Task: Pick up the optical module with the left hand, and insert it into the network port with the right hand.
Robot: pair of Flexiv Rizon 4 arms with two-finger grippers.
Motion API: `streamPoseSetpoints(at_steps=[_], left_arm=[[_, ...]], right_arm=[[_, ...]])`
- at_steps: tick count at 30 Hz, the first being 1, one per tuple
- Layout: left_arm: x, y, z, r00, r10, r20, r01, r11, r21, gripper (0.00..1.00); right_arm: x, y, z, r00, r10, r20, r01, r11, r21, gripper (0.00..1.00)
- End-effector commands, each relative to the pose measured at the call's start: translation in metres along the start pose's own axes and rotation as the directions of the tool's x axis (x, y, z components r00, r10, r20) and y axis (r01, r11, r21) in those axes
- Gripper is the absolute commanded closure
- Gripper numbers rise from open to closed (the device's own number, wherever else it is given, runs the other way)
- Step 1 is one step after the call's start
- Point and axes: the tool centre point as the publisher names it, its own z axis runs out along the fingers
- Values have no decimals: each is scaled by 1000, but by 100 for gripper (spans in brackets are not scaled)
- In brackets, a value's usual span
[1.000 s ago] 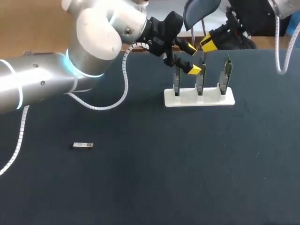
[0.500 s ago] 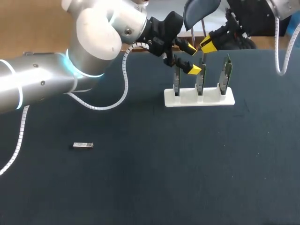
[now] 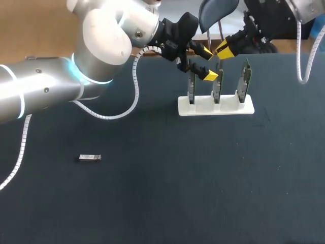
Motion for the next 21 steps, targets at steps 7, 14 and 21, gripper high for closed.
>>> streamPoseSetpoints(at_steps=[7, 14, 21], left_arm=[[-1, 1, 0, 1000, 0, -4, 0, 1000, 2, 0], [-1, 1, 0, 1000, 0, -4, 0, 1000, 2, 0], [-1, 1, 0, 1000, 0, -4, 0, 1000, 2, 0]], right_arm=[[2, 0, 1, 1000, 7, -1, -7, 1000, 6, 100], [7, 0, 3, 1000, 25, 0, -25, 1000, 2, 100], [6, 1, 2, 999, 31, 19, -31, 999, -7, 0]])
